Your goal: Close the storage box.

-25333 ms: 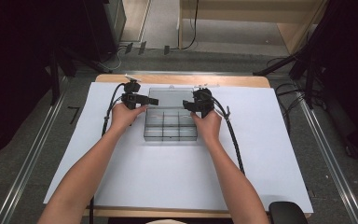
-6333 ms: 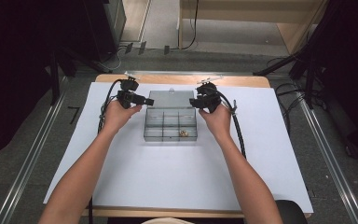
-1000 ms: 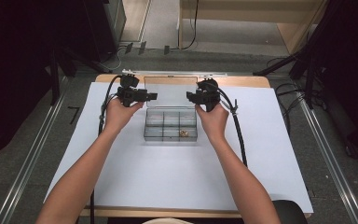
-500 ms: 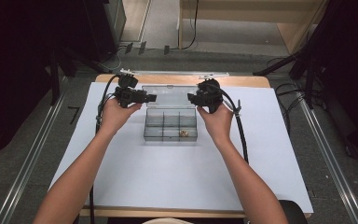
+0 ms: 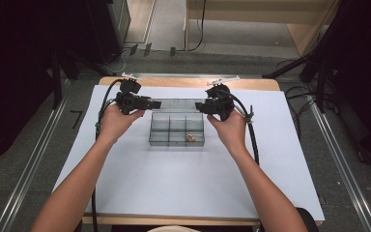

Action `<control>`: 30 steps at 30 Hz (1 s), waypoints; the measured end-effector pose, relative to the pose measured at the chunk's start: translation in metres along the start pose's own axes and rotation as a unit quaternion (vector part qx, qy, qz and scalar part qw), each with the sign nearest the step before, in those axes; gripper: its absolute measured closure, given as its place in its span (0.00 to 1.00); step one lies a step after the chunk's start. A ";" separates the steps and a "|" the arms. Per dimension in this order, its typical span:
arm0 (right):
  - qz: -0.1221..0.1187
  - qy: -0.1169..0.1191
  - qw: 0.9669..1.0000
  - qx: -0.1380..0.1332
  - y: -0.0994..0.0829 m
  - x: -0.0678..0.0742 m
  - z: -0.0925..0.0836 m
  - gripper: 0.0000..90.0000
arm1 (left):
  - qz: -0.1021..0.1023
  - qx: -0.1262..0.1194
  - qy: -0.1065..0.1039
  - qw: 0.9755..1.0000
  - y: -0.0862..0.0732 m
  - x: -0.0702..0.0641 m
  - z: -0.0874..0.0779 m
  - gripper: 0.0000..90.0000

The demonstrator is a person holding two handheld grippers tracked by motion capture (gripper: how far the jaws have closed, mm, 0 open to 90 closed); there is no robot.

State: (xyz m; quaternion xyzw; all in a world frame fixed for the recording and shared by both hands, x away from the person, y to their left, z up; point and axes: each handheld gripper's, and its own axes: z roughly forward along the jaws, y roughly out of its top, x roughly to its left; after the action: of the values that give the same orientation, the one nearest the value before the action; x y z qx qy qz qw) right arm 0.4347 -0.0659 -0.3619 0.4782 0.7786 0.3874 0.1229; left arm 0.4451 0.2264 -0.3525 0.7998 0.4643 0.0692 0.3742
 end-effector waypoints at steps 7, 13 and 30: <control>-0.001 0.010 1.000 0.003 -0.005 0.001 -0.007 0.63 | 0.002 0.007 -0.004 1.000 -0.006 -0.003 -0.005 0.47; -0.009 0.017 1.000 0.009 -0.011 0.004 -0.010 0.61 | -0.004 0.014 -0.014 1.000 -0.011 -0.003 -0.008 0.46; -0.012 0.026 0.999 0.016 -0.026 0.006 -0.011 0.60 | -0.005 0.012 -0.025 1.000 -0.029 -0.006 -0.011 0.44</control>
State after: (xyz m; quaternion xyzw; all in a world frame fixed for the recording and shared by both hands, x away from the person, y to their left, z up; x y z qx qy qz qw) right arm 0.4083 -0.0723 -0.3723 0.4601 0.7934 0.3858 0.1000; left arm 0.4162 0.2361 -0.3624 0.8035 0.4593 0.0423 0.3764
